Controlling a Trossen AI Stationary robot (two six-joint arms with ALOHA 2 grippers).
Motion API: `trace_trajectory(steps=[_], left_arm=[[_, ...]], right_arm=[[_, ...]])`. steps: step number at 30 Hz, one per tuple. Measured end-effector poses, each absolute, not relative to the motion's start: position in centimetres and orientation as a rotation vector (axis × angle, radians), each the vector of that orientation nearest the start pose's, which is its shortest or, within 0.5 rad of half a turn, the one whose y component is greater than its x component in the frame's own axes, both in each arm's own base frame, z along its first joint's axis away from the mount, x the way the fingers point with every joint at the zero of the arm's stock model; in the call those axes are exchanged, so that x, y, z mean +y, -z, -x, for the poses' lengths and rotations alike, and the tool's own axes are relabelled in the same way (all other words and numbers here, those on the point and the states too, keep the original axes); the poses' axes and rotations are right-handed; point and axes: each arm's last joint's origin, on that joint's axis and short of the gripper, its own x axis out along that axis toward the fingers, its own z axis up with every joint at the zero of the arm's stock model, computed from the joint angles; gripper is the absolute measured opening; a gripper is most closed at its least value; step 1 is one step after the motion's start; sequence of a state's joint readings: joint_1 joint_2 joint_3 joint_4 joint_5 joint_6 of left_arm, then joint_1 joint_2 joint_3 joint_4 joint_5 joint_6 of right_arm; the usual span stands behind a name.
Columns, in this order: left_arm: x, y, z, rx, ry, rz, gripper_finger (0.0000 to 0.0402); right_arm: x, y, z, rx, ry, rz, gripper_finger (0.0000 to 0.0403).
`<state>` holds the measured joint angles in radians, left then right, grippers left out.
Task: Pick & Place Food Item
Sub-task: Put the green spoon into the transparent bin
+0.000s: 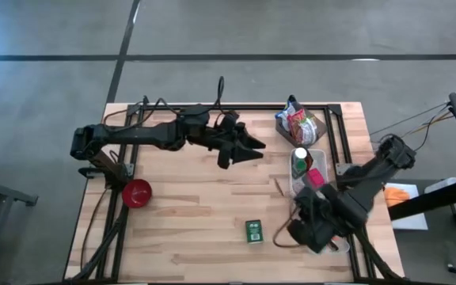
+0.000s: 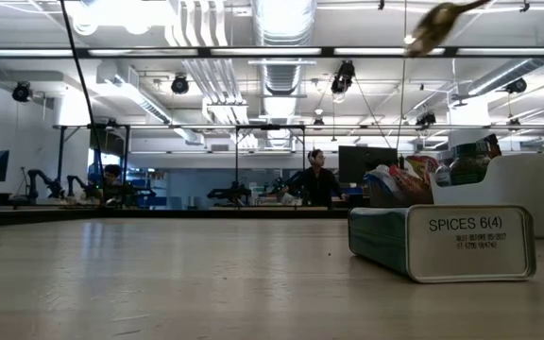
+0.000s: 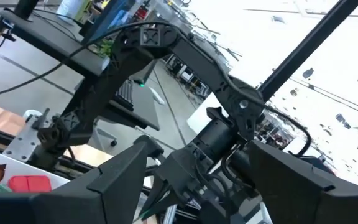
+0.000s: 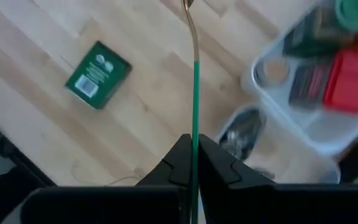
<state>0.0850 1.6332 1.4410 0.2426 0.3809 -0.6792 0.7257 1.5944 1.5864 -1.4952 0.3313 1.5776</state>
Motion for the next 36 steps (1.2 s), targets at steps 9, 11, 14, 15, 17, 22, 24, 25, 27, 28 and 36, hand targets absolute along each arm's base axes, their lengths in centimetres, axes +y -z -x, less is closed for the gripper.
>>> trace_trajectory(steps=[9, 11, 14, 15, 17, 22, 24, 25, 27, 28, 36], left_arm=[[2.6, -38.3, -38.2, 0.054, 0.288, 0.678, 0.0283], [2.8, -38.3, -38.2, 0.055, 0.285, 0.691, 0.0283], [2.9, -38.4, -38.2, 0.047, 0.280, 0.691, 0.0283], [2.9, -38.4, -38.2, 0.046, 0.277, 0.695, 0.0283], [2.9, -38.4, -38.2, 0.046, 0.277, 0.696, 0.0283], [2.9, -38.4, -38.2, 0.043, 0.279, 0.696, 0.0283], [2.9, -38.4, -38.2, 0.043, 0.279, 0.696, 0.0283], [2.9, -38.4, -38.2, 0.043, 0.279, 0.696, 0.0283], [2.9, -38.4, -38.2, 0.043, 0.279, 0.696, 0.0283], [2.9, -38.4, -38.2, 0.043, 0.279, 0.696, 0.0283], [3.5, -38.4, -38.1, 0.034, 0.242, 0.737, 0.0283]], right_arm=[[21.4, -31.0, -16.9, 1.089, 0.817, -0.709, 0.0008], [22.0, -30.3, -15.9, 1.081, 0.833, -0.719, 0.0008], [22.5, -29.3, -14.8, 1.077, 0.844, -0.701, 0.0008], [22.6, -29.0, -14.5, 1.079, 0.841, -0.686, 0.0008], [22.8, -28.3, -13.9, 1.085, 0.835, -0.657, 0.0008], [22.9, -26.8, -12.7, 1.095, 0.833, -0.586, 0.0008], [23.0, -26.2, -12.2, 1.093, 0.835, -0.568, 0.0008], [23.0, -26.0, -11.9, 1.092, 0.840, -0.556, 0.0008], [23.0, -25.4, -11.4, 1.092, 0.840, -0.534, 0.0008], [23.0, -25.2, -11.2, 1.092, 0.840, -0.525, 0.0008], [23.0, -23.3, -9.4, 1.076, 0.849, -0.484, 0.0008]])
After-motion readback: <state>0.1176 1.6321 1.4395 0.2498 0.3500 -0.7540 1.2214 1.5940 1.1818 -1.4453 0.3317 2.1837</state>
